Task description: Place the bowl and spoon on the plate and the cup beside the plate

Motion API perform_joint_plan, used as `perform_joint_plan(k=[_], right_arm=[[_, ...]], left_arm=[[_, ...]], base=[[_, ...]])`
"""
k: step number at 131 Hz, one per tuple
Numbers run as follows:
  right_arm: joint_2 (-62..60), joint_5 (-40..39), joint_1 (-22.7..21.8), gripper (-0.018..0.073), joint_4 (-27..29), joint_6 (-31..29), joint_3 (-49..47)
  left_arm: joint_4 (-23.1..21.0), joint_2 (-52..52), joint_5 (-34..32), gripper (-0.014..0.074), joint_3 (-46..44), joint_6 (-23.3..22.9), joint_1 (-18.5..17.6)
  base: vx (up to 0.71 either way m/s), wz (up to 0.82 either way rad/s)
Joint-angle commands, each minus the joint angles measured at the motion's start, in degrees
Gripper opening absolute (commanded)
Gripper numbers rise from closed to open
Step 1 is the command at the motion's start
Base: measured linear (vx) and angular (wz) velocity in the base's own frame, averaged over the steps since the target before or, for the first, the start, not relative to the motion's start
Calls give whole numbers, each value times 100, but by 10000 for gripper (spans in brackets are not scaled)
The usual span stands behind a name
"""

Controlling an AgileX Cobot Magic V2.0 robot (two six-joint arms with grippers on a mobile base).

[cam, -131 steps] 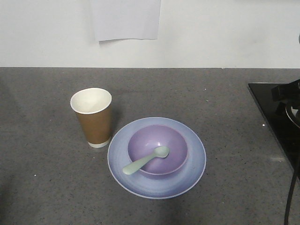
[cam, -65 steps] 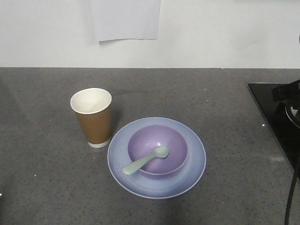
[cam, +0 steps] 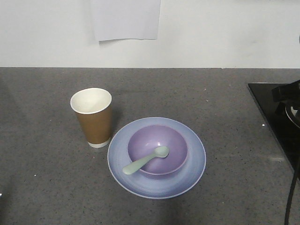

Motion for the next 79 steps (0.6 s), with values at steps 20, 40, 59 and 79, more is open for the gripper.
perform_joint_plan(k=[20, 40, 59, 79], right_arm=[[-133, -252, -13, -7, -52, -12, -138], [-133, -252, -13, -7, -52, -12, -138], [-133, -252, -13, -7, -52, -12, -138], [-133, -235, -13, -7, -52, -12, -138]], left_arm=[[-83, -98, -460, -8, 71, 180, -39], [-83, -92, -460, -8, 60, 181, -39], [-83, -92, -460, -8, 61, 181, -39], [-83, -92, -460, -8, 61, 181, -39]], base=[[0, 0], [0, 0], [0, 0], [0, 0]])
